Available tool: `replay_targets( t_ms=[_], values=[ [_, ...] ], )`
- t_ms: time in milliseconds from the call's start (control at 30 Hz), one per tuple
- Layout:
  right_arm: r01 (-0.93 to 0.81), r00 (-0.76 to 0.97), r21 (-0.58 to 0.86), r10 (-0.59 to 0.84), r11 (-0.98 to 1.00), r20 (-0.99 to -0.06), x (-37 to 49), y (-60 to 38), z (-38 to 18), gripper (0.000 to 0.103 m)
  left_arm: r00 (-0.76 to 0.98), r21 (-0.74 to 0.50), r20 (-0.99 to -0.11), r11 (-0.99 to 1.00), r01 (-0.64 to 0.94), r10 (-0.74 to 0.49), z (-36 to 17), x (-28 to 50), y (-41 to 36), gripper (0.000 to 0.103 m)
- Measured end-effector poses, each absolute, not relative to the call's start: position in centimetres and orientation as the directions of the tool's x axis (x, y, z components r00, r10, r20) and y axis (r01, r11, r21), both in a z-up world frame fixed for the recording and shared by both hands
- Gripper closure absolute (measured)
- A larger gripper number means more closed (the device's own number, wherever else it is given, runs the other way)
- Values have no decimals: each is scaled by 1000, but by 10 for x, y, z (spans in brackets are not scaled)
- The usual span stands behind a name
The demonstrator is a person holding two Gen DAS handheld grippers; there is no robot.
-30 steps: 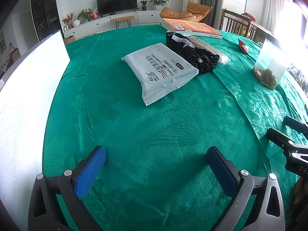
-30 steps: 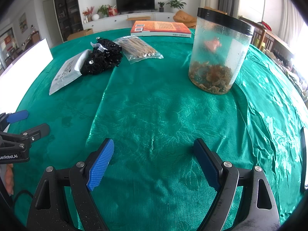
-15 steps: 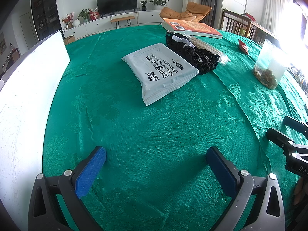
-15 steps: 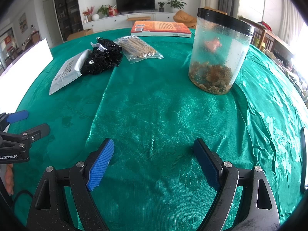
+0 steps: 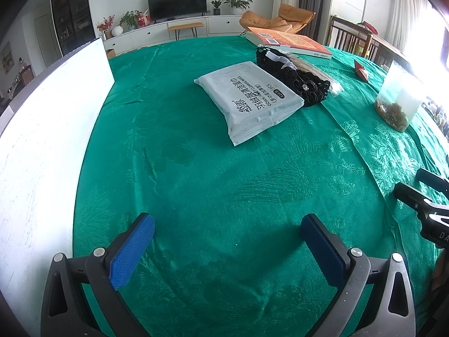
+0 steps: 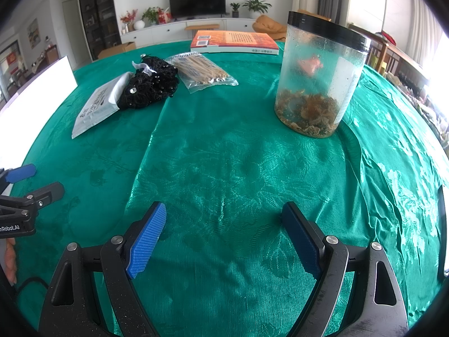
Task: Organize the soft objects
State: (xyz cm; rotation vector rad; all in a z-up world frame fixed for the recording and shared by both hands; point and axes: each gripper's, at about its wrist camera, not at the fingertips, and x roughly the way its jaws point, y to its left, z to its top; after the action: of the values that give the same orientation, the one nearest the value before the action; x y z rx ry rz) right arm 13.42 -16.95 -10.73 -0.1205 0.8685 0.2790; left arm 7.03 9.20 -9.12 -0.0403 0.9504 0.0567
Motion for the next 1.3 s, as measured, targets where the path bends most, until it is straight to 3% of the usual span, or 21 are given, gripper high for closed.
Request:
replay_targets(
  t_ms=[167,333,567,600,633,767,833,1067,1300],
  values=[
    [-296,595,38,215,955,-775,142,-170,-102,17,581,-11,-813,997,-71,32,-92,71,92,0],
    [-371,635,138,359,918,-684,187,-148,-61,17,581,-11,-813,997,-71,33,-91,71,92,0],
    [-504,493,108,388,857,-779,266,-53,-67,20,581,-11,-813,997,-71,33,-92,71,92,0],
    [-525,475,111,399,844,-785,269,-42,-70,22,581,-11,-813,997,-71,33,-92,71,92,0],
    [-543,451,112,402,832,-797,271,-34,-75,33,581,-11,-813,997,-71,33,-92,71,92,0],
    [-546,388,186,443,817,-808,276,-30,-84,59,581,-11,-813,997,-71,33,-92,71,92,0],
    [-536,407,158,418,829,-812,267,-36,-78,93,581,-11,-813,997,-71,33,-92,71,92,0],
    [-512,374,186,412,839,-831,213,-95,-73,94,581,-11,-813,997,-71,33,-92,71,92,0],
    [-375,449,213,378,902,-809,159,-175,-67,94,581,-10,-813,997,-72,33,-92,71,92,0]
  ],
)
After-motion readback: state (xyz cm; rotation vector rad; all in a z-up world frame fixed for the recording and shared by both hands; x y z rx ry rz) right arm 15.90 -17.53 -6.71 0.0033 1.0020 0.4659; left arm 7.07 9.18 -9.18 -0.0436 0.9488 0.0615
